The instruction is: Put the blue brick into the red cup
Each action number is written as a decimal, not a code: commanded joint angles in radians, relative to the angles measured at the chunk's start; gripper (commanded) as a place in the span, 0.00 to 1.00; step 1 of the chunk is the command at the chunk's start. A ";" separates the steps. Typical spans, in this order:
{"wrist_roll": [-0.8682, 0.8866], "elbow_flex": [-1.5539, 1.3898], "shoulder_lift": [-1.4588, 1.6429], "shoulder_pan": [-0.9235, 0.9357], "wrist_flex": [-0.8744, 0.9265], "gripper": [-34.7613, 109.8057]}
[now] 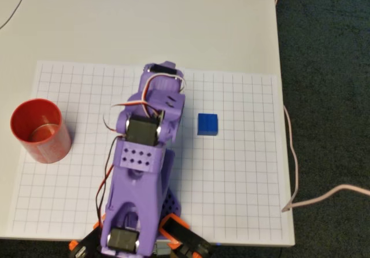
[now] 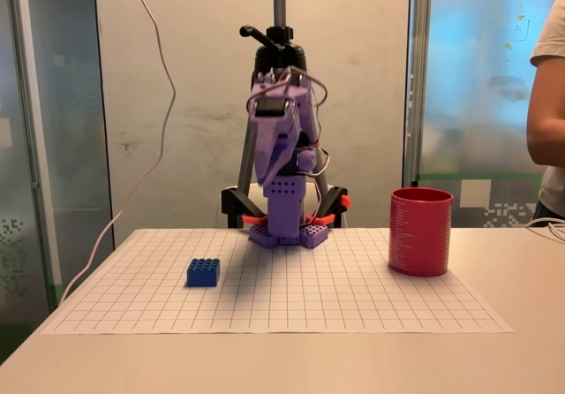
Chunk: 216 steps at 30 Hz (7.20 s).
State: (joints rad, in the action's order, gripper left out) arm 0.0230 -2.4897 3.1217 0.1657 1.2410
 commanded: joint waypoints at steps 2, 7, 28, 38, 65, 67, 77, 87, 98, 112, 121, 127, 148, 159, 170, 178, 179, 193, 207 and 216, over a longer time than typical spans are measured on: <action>0.044 0.497 -0.249 -0.029 0.184 0.24; 0.064 0.928 -0.551 -0.080 0.428 0.24; -0.253 0.874 -1.131 0.347 0.456 0.24; -0.597 0.611 -1.104 0.463 0.414 0.24; -0.560 0.380 -1.103 0.430 0.156 0.24; -0.555 0.373 -1.103 0.417 0.166 0.24; -0.580 0.328 -1.112 0.405 0.153 0.24; -0.617 0.291 -1.146 0.463 0.057 0.24; -0.626 0.299 -1.154 0.476 0.051 0.24; -0.715 0.305 -1.175 0.471 0.158 0.67; -0.750 0.244 -1.264 0.486 0.074 0.66; -0.784 0.221 -1.315 0.541 0.002 0.66; -0.933 0.216 -1.353 0.618 -0.044 0.24; -0.557 0.523 -1.324 0.566 -0.097 0.24; -0.133 1.039 -1.285 0.508 -0.078 0.24; -0.071 1.109 -1.178 0.322 -0.140 0.24; -0.049 1.126 -1.166 0.295 -0.140 0.24; 0.054 1.170 -0.969 -0.319 0.049 0.24; 0.181 1.144 -1.015 -1.028 0.354 0.24; 0.272 0.900 -1.028 -1.281 0.425 0.24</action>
State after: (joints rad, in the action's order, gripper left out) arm 0.2623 -1.5309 2.0847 -1.0400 1.6521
